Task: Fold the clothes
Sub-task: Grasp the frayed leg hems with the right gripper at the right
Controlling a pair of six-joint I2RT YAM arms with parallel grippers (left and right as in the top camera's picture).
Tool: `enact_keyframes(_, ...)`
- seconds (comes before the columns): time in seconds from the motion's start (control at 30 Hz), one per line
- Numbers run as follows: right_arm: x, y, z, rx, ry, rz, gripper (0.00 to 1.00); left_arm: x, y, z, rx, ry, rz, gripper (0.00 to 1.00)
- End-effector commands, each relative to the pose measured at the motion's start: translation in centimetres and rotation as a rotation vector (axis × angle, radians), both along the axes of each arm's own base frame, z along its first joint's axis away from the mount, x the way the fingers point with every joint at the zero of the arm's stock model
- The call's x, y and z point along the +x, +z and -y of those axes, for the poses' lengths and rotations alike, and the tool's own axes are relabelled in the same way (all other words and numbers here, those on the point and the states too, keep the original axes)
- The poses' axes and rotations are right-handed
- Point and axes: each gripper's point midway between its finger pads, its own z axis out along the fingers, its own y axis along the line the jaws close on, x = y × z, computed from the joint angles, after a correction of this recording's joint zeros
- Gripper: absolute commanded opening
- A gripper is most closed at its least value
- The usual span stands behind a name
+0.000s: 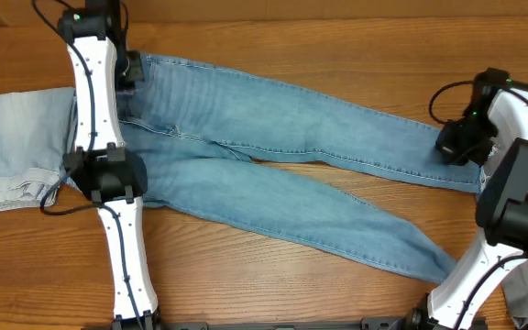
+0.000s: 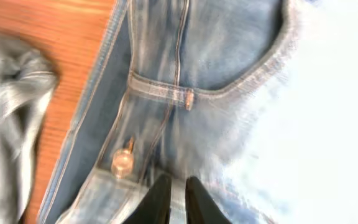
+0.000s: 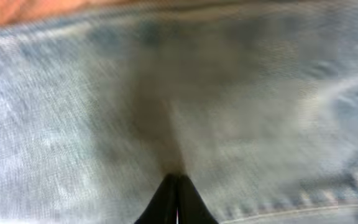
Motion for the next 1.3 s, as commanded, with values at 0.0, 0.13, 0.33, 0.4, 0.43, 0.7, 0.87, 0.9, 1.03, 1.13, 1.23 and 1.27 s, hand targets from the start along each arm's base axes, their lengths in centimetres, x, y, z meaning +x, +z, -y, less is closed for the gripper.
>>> enact_keyframes(0.0,1.3,6.7,-1.3,0.056,-0.018,0.161,0.04,-0.7,12.2,2.7,-0.101,-0.003,0.273,0.12)
enact_keyframes(0.13,-2.0,13.1,-3.3,0.059,-0.021,0.195,0.04,-2.5,18.4,4.9,-0.189,-0.054,0.395,0.13)
enact_keyframes(0.33,-6.7,21.0,-4.8,0.011,-0.054,0.338,0.13,-10.2,17.4,5.0,-0.123,-0.021,0.168,0.13)
enact_keyframes(0.4,-8.7,21.1,-5.6,0.034,-0.060,0.292,0.20,-13.7,14.5,4.9,-0.115,-0.006,0.020,0.19)
enact_keyframes(0.43,-9.6,20.6,-6.1,0.054,-0.059,0.259,0.22,-14.8,13.4,4.5,-0.096,0.009,-0.032,0.22)
enact_keyframes(0.7,-14.9,6.0,-10.9,0.282,-0.084,0.059,0.32,-17.0,4.5,2.3,-0.040,0.103,-0.217,0.28)
enact_keyframes(0.87,-15.7,4.9,-11.3,0.299,-0.097,0.039,0.33,-14.7,4.4,2.1,-0.040,0.132,-0.122,0.35)
enact_keyframes(0.9,-15.7,4.9,-11.2,0.290,-0.104,0.035,0.35,-14.4,4.4,2.1,-0.039,0.135,-0.109,0.41)
enact_keyframes(1.03,-16.0,4.6,-8.0,0.119,-0.224,0.005,0.66,-13.3,4.5,2.0,-0.042,0.133,-0.065,0.72)
enact_keyframes(1.13,-16.6,4.5,-6.8,0.065,-0.273,-0.014,0.80,-12.7,4.5,2.0,-0.041,0.132,-0.040,0.79)
enact_keyframes(1.23,-17.6,4.7,-7.5,0.093,-0.352,-0.067,0.93,-12.6,4.5,2.0,-0.040,0.129,-0.037,0.81)
enact_keyframes(1.27,-17.6,4.8,-8.3,0.135,-0.357,-0.073,0.93,-12.6,4.5,2.0,-0.040,0.129,-0.038,0.84)
